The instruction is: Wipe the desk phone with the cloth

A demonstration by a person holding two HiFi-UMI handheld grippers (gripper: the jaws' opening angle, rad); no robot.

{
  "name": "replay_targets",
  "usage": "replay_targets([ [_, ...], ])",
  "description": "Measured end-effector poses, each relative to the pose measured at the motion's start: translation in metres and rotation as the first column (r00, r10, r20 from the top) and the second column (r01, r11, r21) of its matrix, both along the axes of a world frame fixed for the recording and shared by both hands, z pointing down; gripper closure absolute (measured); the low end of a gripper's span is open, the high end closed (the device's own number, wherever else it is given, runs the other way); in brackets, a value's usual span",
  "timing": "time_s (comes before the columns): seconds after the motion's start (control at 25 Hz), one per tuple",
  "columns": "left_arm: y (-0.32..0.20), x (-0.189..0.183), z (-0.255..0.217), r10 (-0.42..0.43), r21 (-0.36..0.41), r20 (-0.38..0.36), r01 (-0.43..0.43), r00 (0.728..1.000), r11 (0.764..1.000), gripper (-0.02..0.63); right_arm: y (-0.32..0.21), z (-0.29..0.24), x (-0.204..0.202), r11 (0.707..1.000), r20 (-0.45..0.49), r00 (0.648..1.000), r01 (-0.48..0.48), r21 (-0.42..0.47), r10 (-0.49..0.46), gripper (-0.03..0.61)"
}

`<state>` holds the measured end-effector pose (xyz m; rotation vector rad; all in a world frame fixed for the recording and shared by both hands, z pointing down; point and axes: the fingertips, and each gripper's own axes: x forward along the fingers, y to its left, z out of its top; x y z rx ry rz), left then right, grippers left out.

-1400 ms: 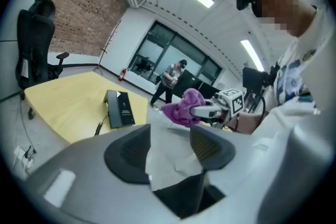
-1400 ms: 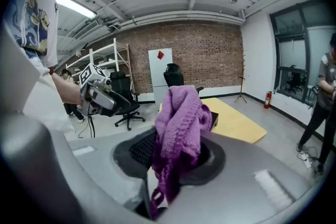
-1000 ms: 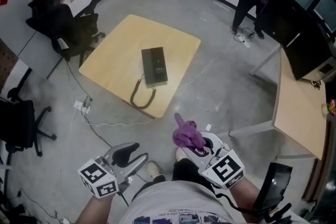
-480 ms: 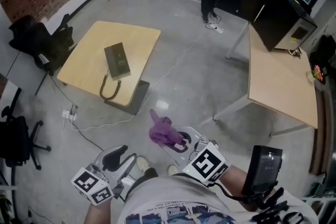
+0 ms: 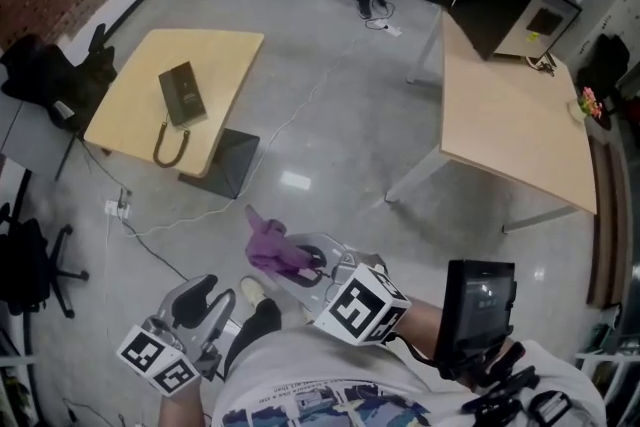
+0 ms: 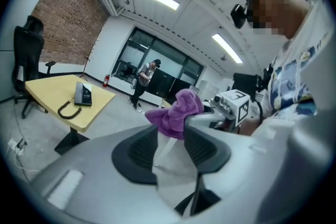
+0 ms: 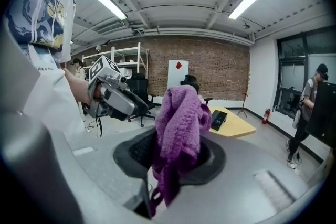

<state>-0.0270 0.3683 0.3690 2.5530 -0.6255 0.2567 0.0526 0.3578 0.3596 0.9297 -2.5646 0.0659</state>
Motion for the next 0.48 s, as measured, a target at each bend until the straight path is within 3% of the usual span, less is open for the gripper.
replay_targets([
  [0.24, 0.008, 0.0048, -0.0016, 0.013, -0.004, 0.022, -0.013, 1.0, 1.0, 0.448, 0.0073, -0.0003, 0.0057, 1.0, -0.009, 1.0, 0.001, 0.008, -0.001, 0.474],
  [0.48, -0.001, 0.0068, -0.0055, 0.09, 0.016, 0.025, -0.09, 0.996, 0.996, 0.446, 0.0068, -0.0004, 0.004, 0.999, -0.024, 0.998, -0.051, 0.014, 0.051, 0.474],
])
